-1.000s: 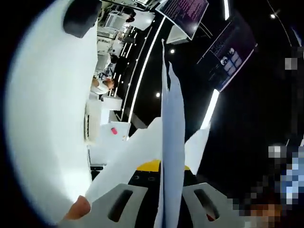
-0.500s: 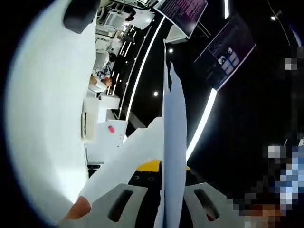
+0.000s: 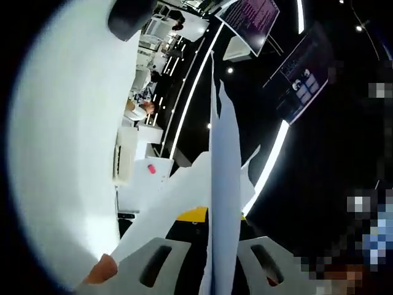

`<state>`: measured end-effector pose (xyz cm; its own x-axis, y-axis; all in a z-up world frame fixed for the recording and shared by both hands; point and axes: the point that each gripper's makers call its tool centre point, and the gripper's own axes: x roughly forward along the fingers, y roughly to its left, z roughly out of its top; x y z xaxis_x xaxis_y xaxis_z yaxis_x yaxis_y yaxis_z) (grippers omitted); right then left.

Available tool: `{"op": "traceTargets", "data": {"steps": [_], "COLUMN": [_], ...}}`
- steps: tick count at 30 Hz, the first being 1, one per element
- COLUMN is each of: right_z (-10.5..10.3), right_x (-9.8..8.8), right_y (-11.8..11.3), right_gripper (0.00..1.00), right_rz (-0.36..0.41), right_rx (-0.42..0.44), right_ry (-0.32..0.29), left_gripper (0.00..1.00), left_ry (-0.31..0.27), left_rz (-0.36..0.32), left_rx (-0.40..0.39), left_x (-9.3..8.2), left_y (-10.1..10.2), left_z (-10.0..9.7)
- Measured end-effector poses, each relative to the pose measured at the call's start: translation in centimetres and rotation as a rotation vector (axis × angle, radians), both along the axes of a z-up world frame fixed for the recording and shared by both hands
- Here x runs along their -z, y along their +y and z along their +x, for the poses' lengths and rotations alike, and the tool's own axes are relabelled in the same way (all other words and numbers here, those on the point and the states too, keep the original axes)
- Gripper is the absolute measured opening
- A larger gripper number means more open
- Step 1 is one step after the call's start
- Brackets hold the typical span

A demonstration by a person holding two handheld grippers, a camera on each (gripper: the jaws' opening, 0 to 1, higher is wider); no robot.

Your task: Organize the stack of printing papers by aligning and flattening the scattered papers on the table

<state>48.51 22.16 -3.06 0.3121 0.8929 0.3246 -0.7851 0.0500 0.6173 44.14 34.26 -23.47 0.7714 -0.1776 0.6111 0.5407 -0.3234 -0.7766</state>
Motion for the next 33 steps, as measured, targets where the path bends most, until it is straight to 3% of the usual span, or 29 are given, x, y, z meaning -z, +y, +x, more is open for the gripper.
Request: {"op": "traceTargets", "data": {"steps": [3,7,14,17,20,21,26,28,30,33], "right_z": [-0.2,-0.3,1.5,0.2,-1.2,-2.8,-4.0,-5.9,-5.8,-4.5], "right_x": [-0.4,-1.1,1.7,2.2,1.1,0.6,-0.5,-2.8,-3.1,-1.8], "right_y": [0.4,0.9,2.3,2.6,3.1,3.5,3.8,4.3,4.6,4.5], "right_gripper": [0.00,0.00,0.00,0.00,0.00,0.00,0.00,0.00,0.00,0.00], "right_rz": [0.022,0.008,-0.044,-0.046,-0.048,-0.046,-0.043,-0.025,-0.034,-0.047], "right_rx": [-0.026,-0.016,-0.013,-0.079,-0.052,-0.094,-0.107,-0.136,-0.116,-0.100], "right_ry": [0.047,0.009,0.088,0.149,0.041,0.052,0.022,-0.020,-0.056,0.000], "left_gripper": [0.06,0.06,0.06,0.06,0.06,0.06,0.06,0.06,0.06,0.06], "left_ry": [0.030,0.041,0.025,0.017,0.045,0.052,0.063,0.071,0.069,0.062], "left_rz": [0.003,-0.018,-0.016,0.001,-0.005,-0.005,-0.003,0.000,-0.006,-0.009], "left_rx": [-0.014,-0.014,0.009,0.003,-0.017,-0.026,-0.034,-0.036,-0.033,-0.029], "left_x": [0.8,1.3,0.4,0.3,1.2,1.5,1.9,2.4,2.3,2.1], "left_y": [0.2,0.5,-0.4,-0.1,0.9,1.2,1.4,1.4,1.4,1.1], "left_z": [0.5,0.8,0.1,-0.2,0.5,0.7,1.1,1.3,1.2,0.9]}}
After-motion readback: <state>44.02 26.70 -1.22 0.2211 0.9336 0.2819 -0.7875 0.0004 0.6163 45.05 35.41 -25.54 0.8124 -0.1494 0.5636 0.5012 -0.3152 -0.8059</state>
